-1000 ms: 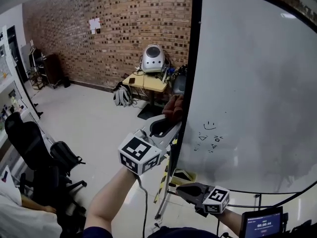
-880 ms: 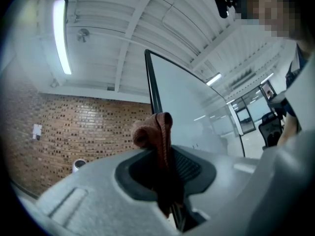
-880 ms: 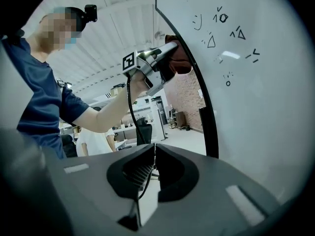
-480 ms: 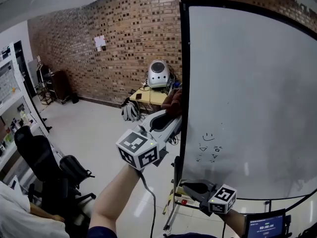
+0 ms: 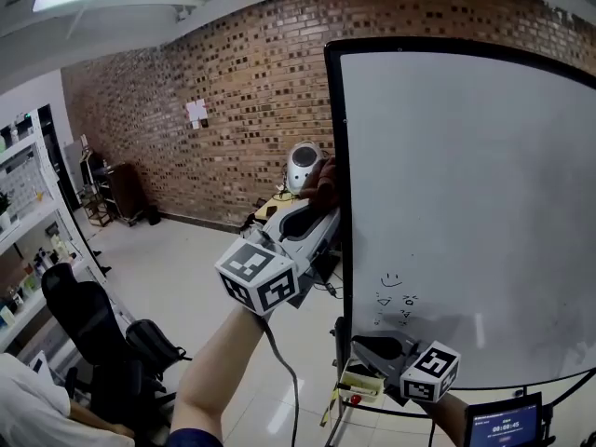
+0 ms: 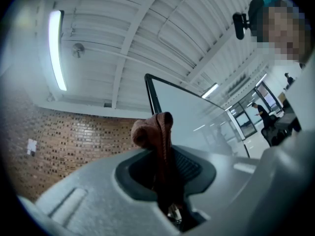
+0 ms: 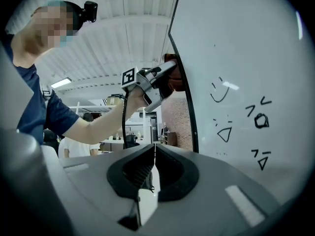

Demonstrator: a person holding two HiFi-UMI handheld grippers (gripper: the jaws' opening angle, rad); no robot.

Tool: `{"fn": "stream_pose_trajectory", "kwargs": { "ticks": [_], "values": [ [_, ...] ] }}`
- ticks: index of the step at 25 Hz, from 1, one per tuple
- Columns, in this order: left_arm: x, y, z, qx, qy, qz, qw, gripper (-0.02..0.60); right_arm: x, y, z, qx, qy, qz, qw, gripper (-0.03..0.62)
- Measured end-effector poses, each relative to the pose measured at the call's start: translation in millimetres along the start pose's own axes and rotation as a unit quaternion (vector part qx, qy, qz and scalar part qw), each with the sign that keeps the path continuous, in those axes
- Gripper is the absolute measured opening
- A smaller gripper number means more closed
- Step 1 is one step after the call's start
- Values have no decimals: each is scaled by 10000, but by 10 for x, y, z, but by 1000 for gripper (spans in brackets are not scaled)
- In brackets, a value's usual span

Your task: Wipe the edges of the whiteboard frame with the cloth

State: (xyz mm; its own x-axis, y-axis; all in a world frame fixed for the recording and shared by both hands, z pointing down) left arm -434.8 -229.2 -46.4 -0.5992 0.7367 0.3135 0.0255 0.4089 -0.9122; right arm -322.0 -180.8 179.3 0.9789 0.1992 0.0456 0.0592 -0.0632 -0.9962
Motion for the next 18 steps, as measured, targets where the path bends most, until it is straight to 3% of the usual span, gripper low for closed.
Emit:
{"fn": "stream_pose_trajectory", "kwargs": {
  "ticks": [11,18],
  "values": [
    [-214,637,158,-623,111,-152,9979,77,-88,222,26,243,31,-100,9997,12],
    [-340,1089,255,-763,145,-330,9964,77,-170,265,103,288,155,-155,9993,12]
  ]
}}
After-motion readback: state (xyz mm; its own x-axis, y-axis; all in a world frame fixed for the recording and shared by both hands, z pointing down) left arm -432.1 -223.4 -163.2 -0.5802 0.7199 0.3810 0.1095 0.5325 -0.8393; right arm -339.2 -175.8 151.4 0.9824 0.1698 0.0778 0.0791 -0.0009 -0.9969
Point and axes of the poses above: the fingertips, and each gripper's own axes: x backward along the fingers, z to its left, y out of its top, the point moved 4 cm from there along x, backward along the fingers, and after that the axes turned 5 degrees about -y, right-handed, at the moved point
